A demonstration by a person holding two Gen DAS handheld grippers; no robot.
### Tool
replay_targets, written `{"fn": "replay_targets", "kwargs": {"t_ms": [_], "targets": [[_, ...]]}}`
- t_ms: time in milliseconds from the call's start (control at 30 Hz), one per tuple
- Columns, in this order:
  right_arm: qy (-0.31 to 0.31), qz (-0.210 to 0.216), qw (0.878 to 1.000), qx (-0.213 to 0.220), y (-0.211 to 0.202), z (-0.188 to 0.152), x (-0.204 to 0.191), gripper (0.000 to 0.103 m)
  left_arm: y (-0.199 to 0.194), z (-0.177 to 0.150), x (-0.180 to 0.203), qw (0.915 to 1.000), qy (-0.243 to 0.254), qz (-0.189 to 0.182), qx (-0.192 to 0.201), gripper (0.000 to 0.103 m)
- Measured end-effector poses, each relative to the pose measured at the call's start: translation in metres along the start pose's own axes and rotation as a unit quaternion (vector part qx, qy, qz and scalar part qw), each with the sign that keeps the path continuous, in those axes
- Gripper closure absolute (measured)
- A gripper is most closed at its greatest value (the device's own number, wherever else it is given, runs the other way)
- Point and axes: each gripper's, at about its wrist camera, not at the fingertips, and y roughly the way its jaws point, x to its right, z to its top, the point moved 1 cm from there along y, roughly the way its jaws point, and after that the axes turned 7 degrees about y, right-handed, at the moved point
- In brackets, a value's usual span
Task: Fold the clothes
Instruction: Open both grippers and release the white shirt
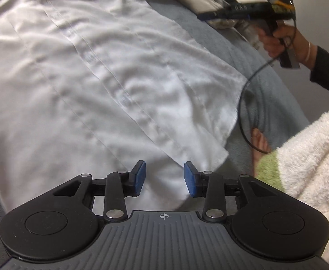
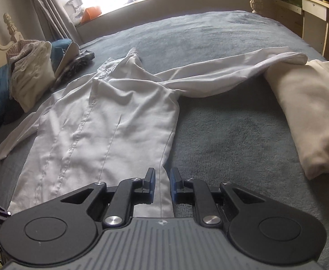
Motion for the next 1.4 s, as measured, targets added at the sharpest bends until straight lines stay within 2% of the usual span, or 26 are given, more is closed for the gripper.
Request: {"fn": "replay_targets", "kwargs": {"t_ms": [100, 200, 267, 333, 400, 467, 500, 633, 667, 733, 867, 1067, 1133, 1200, 1233, 1300, 1400], "targets": [[-0.014, 0.016, 1.0, -0.002, 0.004, -0.007, -0.009, 0.087, 0.0, 0.02, 0.003, 0.9994, 0.014, 0.01, 0.03, 0.066], [-0.032, 0.037, 0.999, -0.011, 0.014, -0.01, -0.024, 0.087, 0.018, 0.042, 0.009, 0.9978, 0.024, 0.004, 0.061, 0.066], [-0.043, 0.045, 0.998, -0.018, 0.022, -0.013, -0.032, 0.087, 0.034, 0.049, 0.004, 0.998, 0.006, 0.009, 0.062, 0.066], [-0.051, 0.039, 0.998, -0.027, 0.033, -0.018, -0.035, 0.087, 0.049, 0.054, -0.005, 0.9982, -0.02, 0.013, 0.055, 0.066], [-0.057, 0.012, 0.997, -0.048, 0.047, -0.024, -0.033, 0.087, 0.058, 0.054, -0.015, 0.9978, -0.042, 0.014, 0.05, 0.066], [-0.061, -0.017, 0.996, -0.07, 0.06, -0.028, -0.029, 0.088, 0.055, 0.052, -0.019, 0.997, -0.055, 0.005, 0.055, 0.066], [-0.064, -0.014, 0.995, -0.073, 0.06, -0.025, -0.03, 0.087, 0.053, 0.053, -0.019, 0.9969, -0.054, 0.006, 0.057, 0.066], [-0.061, 0.012, 0.997, -0.044, 0.051, 0.012, -0.042, 0.086, 0.044, 0.059, -0.021, 0.9961, -0.05, 0.012, 0.072, 0.066], [-0.058, 0.016, 0.998, -0.033, 0.051, 0.025, -0.045, 0.082, 0.044, 0.061, -0.023, 0.9956, -0.053, 0.013, 0.076, 0.066], [-0.069, 0.005, 0.998, -0.011, 0.061, 0.052, -0.051, 0.075, 0.047, 0.062, -0.027, 0.9949, -0.062, 0.016, 0.078, 0.065], [-0.09, -0.024, 0.995, 0.025, 0.09, 0.103, -0.06, 0.074, 0.054, 0.059, -0.034, 0.9933, -0.081, 0.017, 0.081, 0.065], [-0.034, -0.052, 0.997, 0.039, 0.133, 0.15, -0.037, 0.074, 0.056, 0.055, -0.042, 0.9907, -0.104, -0.002, 0.088, 0.065], [-0.054, -0.062, 0.996, 0.04, 0.145, 0.16, -0.031, 0.073, 0.057, 0.055, -0.046, 0.9902, -0.109, -0.011, 0.086, 0.065], [-0.12, -0.073, 0.99, 0.027, 0.158, 0.168, -0.033, 0.06, 0.058, 0.056, -0.048, 0.99, -0.111, -0.019, 0.084, 0.065], [-0.165, -0.082, 0.983, 0.022, 0.165, 0.169, -0.036, 0.058, 0.058, 0.056, -0.05, 0.9899, -0.112, -0.022, 0.084, 0.065], [-0.249, -0.095, 0.964, 0.011, 0.179, 0.172, -0.042, 0.056, 0.058, 0.056, -0.051, 0.9898, -0.113, -0.028, 0.083, 0.065], [-0.329, -0.091, 0.94, -0.021, 0.198, 0.177, -0.05, 0.052, 0.059, 0.057, -0.053, 0.9895, -0.115, -0.032, 0.081, 0.065]]}}
